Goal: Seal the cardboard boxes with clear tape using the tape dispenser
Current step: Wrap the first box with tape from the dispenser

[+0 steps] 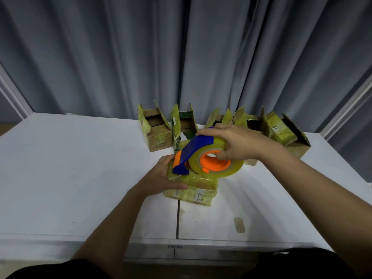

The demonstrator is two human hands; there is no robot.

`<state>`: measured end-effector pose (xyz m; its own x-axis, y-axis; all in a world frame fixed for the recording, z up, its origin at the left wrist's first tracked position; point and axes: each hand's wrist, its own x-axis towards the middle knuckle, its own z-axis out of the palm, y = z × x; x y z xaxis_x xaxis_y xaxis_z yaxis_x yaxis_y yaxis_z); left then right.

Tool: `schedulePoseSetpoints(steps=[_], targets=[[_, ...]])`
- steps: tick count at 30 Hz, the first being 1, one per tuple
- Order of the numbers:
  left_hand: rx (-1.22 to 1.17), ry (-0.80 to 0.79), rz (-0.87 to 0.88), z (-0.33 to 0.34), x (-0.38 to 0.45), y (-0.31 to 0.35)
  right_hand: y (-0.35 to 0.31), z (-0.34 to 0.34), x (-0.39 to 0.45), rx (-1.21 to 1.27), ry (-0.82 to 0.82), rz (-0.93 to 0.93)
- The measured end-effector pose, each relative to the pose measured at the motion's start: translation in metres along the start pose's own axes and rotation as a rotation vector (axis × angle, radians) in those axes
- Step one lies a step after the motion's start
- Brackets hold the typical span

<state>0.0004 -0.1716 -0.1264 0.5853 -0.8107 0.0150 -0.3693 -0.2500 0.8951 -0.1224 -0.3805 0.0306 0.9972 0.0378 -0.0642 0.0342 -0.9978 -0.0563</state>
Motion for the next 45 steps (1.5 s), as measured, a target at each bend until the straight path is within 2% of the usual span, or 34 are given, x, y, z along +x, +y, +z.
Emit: schedulePoseSetpoints(steps=[11, 17, 24, 29, 33, 39, 45], targets=[[0.001, 0.001, -0.015, 0.003, -0.001, -0.001, -0.006, -0.029, -0.005, -0.099, -0.108, -0.012], [0.017, -0.009, -0.029, 0.001, 0.003, -0.002, -0.01, -0.015, -0.015, -0.142, -0.092, 0.012], [0.048, -0.021, -0.048, 0.002, 0.005, -0.005, -0.003, 0.001, -0.028, 0.137, 0.01, 0.017], [0.045, -0.017, -0.042, 0.002, 0.003, -0.001, -0.003, -0.009, -0.015, 0.219, -0.106, 0.036], [0.05, -0.013, -0.05, 0.002, 0.002, -0.001, -0.005, -0.01, -0.012, 0.281, -0.097, 0.027], [0.058, -0.023, -0.046, 0.0, 0.0, 0.005, -0.008, -0.023, -0.015, 0.17, -0.169, 0.01], [0.082, -0.017, -0.058, 0.001, -0.001, 0.002, -0.001, -0.021, -0.025, 0.116, -0.148, 0.012]])
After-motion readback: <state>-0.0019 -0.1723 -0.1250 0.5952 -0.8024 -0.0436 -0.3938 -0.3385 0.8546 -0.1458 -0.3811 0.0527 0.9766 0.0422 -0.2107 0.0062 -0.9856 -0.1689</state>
